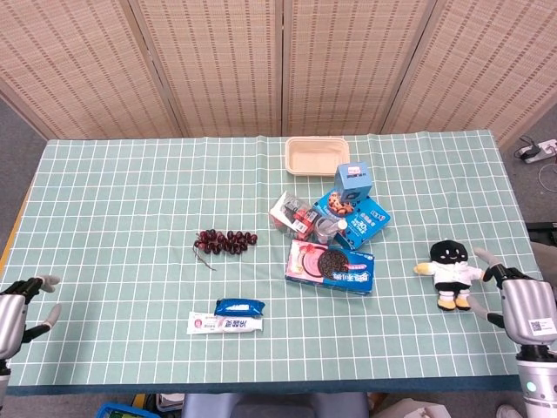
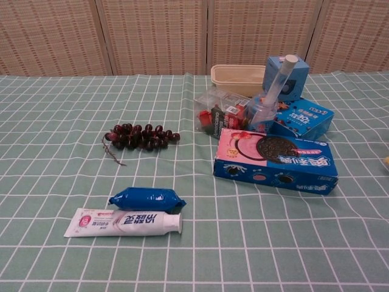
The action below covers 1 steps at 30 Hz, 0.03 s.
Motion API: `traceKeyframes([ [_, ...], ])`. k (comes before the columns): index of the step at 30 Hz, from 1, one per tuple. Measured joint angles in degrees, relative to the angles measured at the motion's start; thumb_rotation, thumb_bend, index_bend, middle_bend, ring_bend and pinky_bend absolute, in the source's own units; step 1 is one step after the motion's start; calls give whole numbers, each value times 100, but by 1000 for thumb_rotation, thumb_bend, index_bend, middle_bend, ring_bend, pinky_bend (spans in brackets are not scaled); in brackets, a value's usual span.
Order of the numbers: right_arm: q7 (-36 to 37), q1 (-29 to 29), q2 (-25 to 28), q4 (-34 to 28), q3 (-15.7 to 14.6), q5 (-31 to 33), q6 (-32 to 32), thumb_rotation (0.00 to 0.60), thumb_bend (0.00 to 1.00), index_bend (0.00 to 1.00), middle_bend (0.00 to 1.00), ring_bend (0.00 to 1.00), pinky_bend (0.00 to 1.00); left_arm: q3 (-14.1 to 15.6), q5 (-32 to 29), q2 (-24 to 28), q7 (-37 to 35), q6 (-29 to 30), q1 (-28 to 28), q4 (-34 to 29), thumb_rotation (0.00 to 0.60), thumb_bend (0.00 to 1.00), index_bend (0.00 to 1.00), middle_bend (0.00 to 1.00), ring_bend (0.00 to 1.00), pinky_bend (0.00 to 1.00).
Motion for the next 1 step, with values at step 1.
traceKeyframes([
  [1, 41, -23, 18, 9, 5, -56, 19, 600, 148, 230, 498, 504, 689, -3, 7, -17, -12, -2, -11, 35, 600, 331, 450, 470, 451, 635],
])
